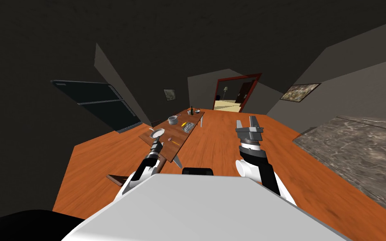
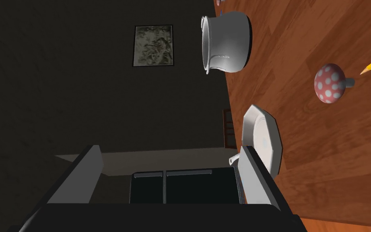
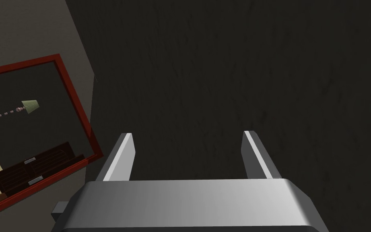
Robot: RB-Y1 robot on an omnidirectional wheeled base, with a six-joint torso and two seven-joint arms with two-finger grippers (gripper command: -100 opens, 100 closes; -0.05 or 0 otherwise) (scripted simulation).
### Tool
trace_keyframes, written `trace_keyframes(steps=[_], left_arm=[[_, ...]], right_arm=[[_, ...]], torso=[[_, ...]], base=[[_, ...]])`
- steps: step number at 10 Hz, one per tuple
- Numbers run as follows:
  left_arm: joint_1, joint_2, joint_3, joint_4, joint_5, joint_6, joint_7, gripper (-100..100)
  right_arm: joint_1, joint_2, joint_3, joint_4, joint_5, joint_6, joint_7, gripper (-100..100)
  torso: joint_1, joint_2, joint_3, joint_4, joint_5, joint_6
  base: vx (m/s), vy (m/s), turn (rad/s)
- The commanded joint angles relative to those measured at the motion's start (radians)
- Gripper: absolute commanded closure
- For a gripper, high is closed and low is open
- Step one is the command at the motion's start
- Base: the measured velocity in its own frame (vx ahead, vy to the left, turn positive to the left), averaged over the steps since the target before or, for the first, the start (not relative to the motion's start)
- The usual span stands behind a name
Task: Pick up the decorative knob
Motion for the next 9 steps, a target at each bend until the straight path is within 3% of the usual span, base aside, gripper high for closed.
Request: trace_keyframes(steps=[1,6,8,9], left_arm=[[-0.002,0.007,0.022,0.038,0.014,0.050,0.008,-100],[-0.013,0.028,0.067,0.111,0.046,0.156,0.028,-100],[-0.025,0.053,0.116,0.177,0.082,0.227,0.053,-100],[-0.025,0.053,0.116,0.187,0.082,0.252,0.053,-100]], right_arm=[[0.000,0.000,0.000,0.000,0.000,0.000,0.000,0],[0.000,0.000,0.000,0.000,0.000,0.000,0.000,0],[0.000,0.000,0.000,0.000,0.000,0.000,0.000,0],[0.000,0.000,0.000,0.000,0.000,0.000,0.000,0]], torso=[[0.000,0.000,0.000,0.000,0.000,0.000],[-0.001,-0.002,-0.001,0.000,0.000,0.000],[0.000,-0.002,-0.001,0.000,0.000,0.000],[-0.002,-0.005,-0.003,-0.001,0.000,0.000]], base=[[0.102,-0.091,-0.008],[0.121,-0.079,0.005],[0.164,-0.092,0.005],[0.167,-0.085,0.017]])
